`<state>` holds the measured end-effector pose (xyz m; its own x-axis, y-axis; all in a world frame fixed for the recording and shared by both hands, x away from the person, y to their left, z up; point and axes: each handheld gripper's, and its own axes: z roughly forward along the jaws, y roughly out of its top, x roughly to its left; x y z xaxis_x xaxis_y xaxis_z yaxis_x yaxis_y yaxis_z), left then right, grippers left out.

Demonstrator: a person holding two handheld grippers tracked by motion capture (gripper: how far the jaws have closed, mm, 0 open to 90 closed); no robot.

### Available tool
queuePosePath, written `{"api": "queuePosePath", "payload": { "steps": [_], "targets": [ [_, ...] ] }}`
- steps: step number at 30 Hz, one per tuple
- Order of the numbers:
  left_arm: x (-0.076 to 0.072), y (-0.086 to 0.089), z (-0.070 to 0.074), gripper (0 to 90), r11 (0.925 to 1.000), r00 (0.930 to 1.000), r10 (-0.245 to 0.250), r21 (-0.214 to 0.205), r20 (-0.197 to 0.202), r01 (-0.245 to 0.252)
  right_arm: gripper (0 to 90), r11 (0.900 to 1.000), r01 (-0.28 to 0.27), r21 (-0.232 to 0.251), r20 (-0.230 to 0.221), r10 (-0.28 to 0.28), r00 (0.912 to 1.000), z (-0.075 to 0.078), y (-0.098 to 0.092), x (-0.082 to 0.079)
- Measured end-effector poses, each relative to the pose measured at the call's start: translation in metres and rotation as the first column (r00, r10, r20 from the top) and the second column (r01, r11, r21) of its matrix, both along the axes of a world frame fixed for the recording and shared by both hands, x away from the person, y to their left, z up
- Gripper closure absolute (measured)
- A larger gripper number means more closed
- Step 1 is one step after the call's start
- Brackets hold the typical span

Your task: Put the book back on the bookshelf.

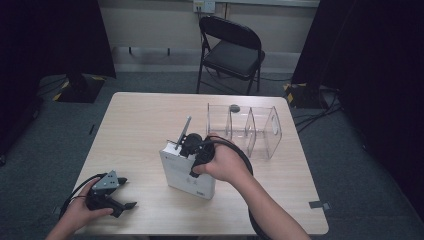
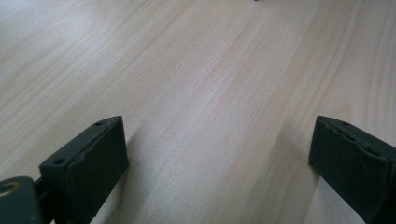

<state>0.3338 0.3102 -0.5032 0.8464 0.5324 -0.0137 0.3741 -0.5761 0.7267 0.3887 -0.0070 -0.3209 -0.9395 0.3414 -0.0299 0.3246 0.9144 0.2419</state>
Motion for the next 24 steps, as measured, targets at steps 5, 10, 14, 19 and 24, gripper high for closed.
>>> {"api": "queuePosePath", "payload": {
  "steps": [5,10,14,19,24],
  "targets": [
    [0.000,0.000,0.000,3.8,1.0000,1.0000,-0.001,0.003,0.002,0.001,52.1,1.0000,-0.005,0.000,0.009,0.005,1.0000,0.001,0.000,-0.003],
    [0.000,0.000,0.000,3.7,1.0000,1.0000,-0.001,0.003,0.002,0.001,52.2,1.0000,0.003,-0.004,0.016,-0.002,0.9999,0.005,-0.004,-0.004],
    [0.000,0.000,0.000,3.7,1.0000,1.0000,0.000,0.001,-0.001,0.000,52.2,0.9987,0.043,0.026,-0.009,-0.043,0.9991,0.014,-0.015,-0.004],
    [0.000,0.000,0.000,3.1,1.0000,1.0000,-0.003,0.002,-0.002,0.003,52.3,0.9976,0.063,0.029,-0.007,-0.063,0.9980,0.022,-0.027,-0.005],
    [0.000,0.000,0.000,3.0,1.0000,1.0000,-0.003,0.002,-0.003,0.003,52.3,0.9948,0.095,0.037,-0.020,-0.094,0.9954,0.024,-0.041,-0.006]
  ]
}}
